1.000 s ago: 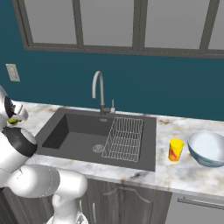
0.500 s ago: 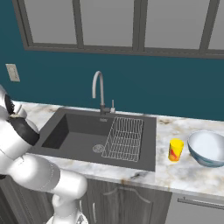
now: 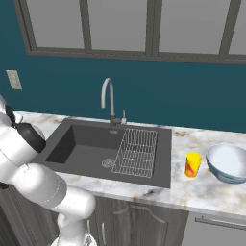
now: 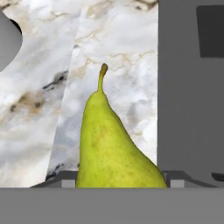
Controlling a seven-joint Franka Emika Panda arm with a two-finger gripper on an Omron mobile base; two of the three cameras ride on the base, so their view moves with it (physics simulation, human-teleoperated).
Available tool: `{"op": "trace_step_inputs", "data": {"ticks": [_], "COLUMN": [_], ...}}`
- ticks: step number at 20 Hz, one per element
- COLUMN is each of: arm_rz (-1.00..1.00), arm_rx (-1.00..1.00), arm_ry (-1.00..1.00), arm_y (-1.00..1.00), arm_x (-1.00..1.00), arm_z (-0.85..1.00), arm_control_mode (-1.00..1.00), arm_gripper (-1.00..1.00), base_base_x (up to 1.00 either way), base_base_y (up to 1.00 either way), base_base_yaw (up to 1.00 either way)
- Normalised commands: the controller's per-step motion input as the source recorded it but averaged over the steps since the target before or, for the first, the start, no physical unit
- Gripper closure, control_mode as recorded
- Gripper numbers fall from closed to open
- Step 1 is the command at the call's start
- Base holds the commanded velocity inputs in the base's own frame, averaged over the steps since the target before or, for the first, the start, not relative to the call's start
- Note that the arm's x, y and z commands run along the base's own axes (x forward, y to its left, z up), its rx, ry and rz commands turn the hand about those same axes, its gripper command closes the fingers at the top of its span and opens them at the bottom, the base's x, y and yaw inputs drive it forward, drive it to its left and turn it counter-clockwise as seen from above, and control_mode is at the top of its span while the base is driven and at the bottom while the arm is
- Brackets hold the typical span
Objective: Remove the pear and peach from the sink. Then move the bowl and cup from the counter to the sink for washing.
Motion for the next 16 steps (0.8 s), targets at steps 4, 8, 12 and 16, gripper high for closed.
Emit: {"op": "trace_step_inputs", "data": {"ticks": [4, 8, 12, 16], "arm_rz": [0.00, 0.00, 0.00, 0.00], "arm_rx": [0.00, 0.00, 0.00, -0.04], "arm_ry": [0.10, 0.11, 0.01, 0.00], "arm_y": [0.01, 0.00, 0.06, 0.13], "arm_x": [0.07, 0.05, 0.06, 0.06], "arm_z": [-0.18, -0.18, -0.17, -0.18], "arm_control_mode": [-1.00, -1.00, -1.00, -1.00], "arm_gripper": [1.00, 1.00, 1.00, 1.00], "base_base_x": [0.00, 0.00, 0.00, 0.00], "base_base_y": [0.00, 0.00, 0.00, 0.00], "base_base_yaw": [0.00, 0.00, 0.00, 0.00]}}
